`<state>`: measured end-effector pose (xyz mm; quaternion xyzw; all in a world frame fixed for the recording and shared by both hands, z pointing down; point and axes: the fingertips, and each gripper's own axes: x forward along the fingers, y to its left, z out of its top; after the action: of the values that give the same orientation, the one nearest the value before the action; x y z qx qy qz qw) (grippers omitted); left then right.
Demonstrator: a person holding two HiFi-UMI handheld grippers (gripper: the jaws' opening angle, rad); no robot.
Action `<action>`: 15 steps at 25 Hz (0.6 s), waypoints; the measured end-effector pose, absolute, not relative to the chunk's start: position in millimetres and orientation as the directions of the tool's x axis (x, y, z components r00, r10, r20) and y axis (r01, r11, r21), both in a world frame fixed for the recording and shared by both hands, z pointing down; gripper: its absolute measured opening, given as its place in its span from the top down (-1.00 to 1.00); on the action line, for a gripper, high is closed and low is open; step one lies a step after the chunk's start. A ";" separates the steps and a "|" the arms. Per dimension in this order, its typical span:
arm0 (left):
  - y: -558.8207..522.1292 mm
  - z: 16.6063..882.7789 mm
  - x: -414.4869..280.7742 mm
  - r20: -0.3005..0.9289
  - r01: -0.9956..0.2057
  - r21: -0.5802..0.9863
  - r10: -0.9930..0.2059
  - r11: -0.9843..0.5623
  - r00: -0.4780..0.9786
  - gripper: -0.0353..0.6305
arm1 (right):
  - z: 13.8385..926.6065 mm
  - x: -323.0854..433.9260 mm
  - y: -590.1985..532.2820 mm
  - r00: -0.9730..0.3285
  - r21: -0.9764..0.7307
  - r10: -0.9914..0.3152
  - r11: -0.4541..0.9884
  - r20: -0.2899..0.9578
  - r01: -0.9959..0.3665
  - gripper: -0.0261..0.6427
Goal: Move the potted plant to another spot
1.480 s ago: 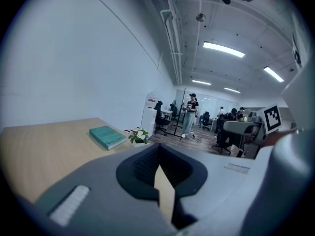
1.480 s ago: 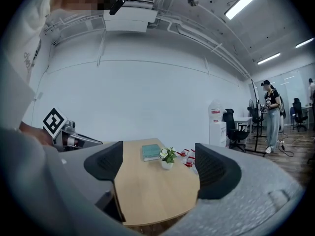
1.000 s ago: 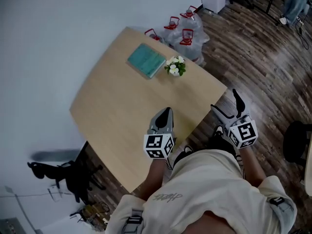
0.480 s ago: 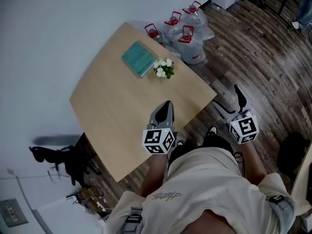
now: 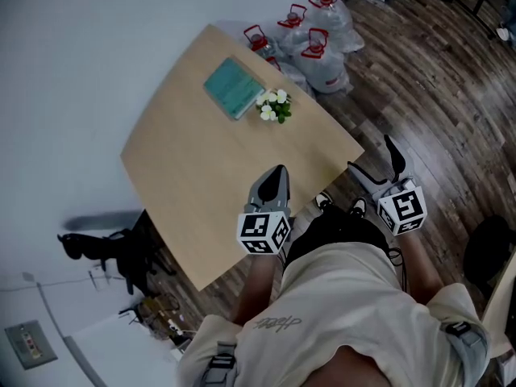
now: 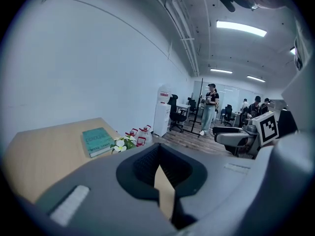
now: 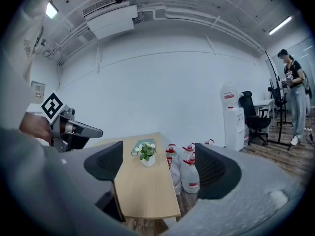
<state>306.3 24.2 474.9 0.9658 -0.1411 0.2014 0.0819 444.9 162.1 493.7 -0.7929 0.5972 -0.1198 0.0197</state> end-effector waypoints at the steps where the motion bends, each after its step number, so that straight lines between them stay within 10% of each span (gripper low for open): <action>1: 20.1 477.4 308.2 0.406 -0.305 0.104 -0.239 -0.947 0.882 0.85 | 493.5 446.0 159.0 0.261 -0.162 -0.951 -0.287 0.165 -0.944 -0.43; 15: -57.8 460.3 278.0 0.297 -0.372 0.103 -0.329 -0.922 0.897 0.85 | 467.9 430.1 96.7 0.238 -0.026 -0.946 -0.250 0.218 -0.968 -0.43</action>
<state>278.0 -57.8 460.3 0.9706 -0.1805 0.1384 0.0789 430.1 96.7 467.9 -0.7847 0.6099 -0.0949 -0.0570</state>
